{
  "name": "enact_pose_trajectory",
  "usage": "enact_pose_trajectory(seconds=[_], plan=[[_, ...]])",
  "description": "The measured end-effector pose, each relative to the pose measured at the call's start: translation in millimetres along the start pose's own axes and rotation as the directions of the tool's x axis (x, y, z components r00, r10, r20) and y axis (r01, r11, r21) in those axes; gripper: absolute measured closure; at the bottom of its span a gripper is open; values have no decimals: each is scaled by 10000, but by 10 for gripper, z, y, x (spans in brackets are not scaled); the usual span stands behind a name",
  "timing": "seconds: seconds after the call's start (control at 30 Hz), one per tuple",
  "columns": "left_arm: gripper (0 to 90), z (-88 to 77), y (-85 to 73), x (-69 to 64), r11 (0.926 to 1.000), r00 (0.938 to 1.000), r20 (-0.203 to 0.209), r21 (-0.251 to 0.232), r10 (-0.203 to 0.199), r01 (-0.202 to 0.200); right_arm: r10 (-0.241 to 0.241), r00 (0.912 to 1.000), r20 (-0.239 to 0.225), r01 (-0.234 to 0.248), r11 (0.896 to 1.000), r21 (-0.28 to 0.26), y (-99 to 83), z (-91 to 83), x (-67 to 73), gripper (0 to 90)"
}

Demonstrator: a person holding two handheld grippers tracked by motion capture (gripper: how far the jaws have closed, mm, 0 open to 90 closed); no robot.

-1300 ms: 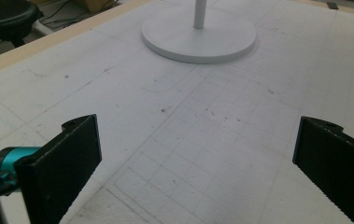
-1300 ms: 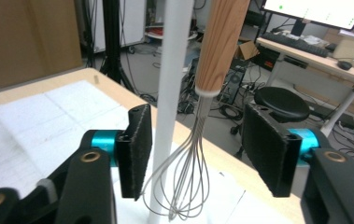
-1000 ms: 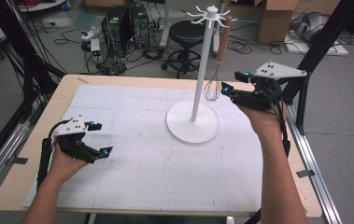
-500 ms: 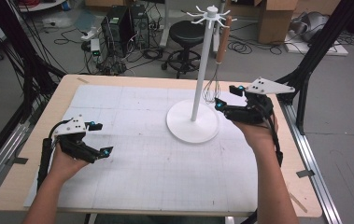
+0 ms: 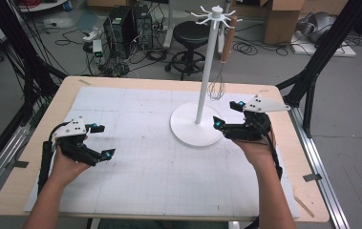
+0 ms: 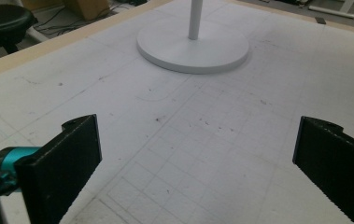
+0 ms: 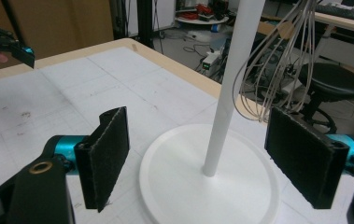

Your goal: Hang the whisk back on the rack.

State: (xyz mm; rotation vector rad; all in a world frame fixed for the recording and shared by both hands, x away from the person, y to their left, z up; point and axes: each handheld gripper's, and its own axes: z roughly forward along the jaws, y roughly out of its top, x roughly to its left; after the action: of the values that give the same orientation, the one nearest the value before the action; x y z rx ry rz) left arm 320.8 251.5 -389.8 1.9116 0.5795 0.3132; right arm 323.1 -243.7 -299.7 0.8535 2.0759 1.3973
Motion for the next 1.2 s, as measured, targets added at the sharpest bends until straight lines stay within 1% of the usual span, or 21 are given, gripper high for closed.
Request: enact_pose_trajectory(seconds=[0.17, 0.23, 0.33, 0.43, 0.6, 0.77, 1.0, 1.1, 1.2], plan=[[17, 23, 1, -9, 10000, 10000, 61, 4, -9, 9, 405, 9992, 70, -406, 9991, 101, -184, 0, -8, 193], [17, 27, -1, -8, 10000, 10000, 59, 1, -13, 13, 523, 9986, -16, -523, 9985, 170, -255, 5, -10, 182], [17, 33, -4, -9, 10000, 10000, 79, 53, -4, 4, 673, 9977, -87, -669, 9971, 368, -346, 39, 0, 155], [17, 36, -3, -10, 10000, 9999, 121, -27, 2, -2, 722, 9973, -142, -715, 9964, 447, -414, 90, 31, 149], [17, 44, -5, -18, 10000, 9999, 164, 22, 53, -54, 797, 9966, -221, -785, 9957, 492, -487, 173, 100, 141], [17, 38, -2, -22, 10000, 9998, 184, -8, 61, -61, 908, 9956, -247, -895, 9948, 493, -545, 209, 135, 139], [17, 57, -6, -41, 10000, 9998, 206, 35, 23, -24, 923, 9956, -155, -915, 9946, 486, -601, 188, 136, 139], [17, 68, -10, -45, 10000, 9998, 205, 69, 38, -39, 970, 9953, -70, -964, 9935, 604, -639, 183, 113, 139], [17, 71, -13, -46, 10000, 9998, 180, 81, 41, -43, 1045, 9945, -51, -1040, 9929, 576, -685, 178, 94, 139]])
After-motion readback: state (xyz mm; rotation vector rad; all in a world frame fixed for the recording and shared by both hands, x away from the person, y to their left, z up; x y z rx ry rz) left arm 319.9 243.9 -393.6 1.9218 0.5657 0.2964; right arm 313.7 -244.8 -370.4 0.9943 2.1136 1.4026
